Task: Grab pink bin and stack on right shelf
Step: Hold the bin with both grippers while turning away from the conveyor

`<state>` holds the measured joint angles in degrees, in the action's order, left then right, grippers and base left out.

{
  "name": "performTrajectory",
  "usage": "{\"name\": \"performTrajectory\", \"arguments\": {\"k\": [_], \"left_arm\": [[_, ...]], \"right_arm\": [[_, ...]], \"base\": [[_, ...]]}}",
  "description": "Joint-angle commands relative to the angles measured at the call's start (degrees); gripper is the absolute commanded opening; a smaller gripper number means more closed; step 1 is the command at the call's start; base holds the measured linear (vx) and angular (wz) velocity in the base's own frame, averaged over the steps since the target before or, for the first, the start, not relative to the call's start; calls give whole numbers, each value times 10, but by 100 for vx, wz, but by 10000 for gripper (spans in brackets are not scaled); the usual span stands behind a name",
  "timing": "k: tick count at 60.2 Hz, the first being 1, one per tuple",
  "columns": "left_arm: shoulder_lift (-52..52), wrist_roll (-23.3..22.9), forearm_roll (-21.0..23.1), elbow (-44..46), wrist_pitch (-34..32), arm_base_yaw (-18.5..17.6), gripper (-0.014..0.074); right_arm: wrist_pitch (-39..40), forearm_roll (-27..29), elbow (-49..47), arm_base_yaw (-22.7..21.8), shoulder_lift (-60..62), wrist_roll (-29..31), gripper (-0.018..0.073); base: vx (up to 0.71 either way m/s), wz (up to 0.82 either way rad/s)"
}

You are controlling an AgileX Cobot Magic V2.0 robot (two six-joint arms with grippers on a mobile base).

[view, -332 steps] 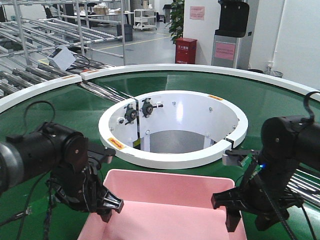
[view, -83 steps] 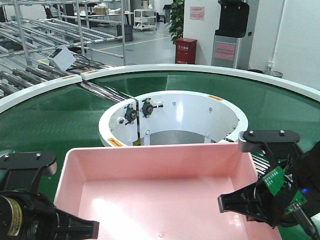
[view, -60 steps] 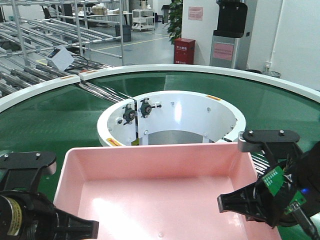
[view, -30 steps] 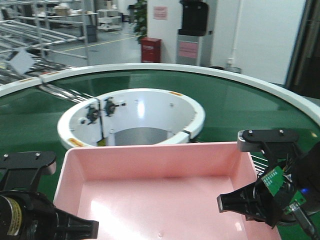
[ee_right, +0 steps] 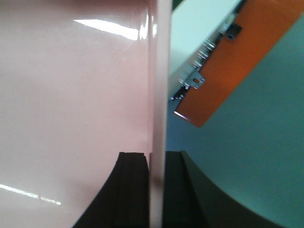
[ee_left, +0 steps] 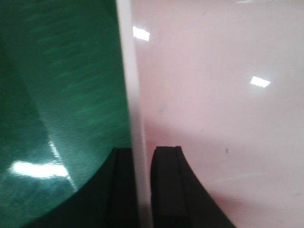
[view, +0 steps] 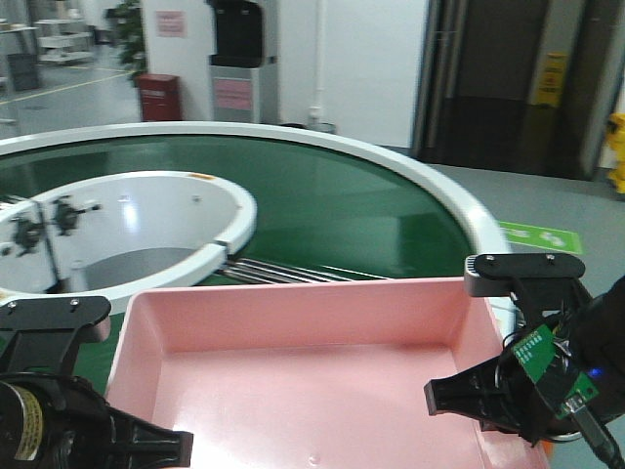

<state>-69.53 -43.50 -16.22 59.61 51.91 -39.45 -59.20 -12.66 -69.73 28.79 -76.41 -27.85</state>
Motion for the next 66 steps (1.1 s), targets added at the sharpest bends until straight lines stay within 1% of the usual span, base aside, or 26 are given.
{"name": "performTrajectory", "arguments": {"k": [1, 66], "left_arm": [[20, 2, -8, 17, -46, -5, 4], [20, 2, -8, 17, -46, -5, 4]], "right_arm": [[28, -29, -17, -1, 18, 4, -9], [26, -29, -17, -1, 18, 4, -9]], "base": [[-15, -59], [-14, -62]]}}
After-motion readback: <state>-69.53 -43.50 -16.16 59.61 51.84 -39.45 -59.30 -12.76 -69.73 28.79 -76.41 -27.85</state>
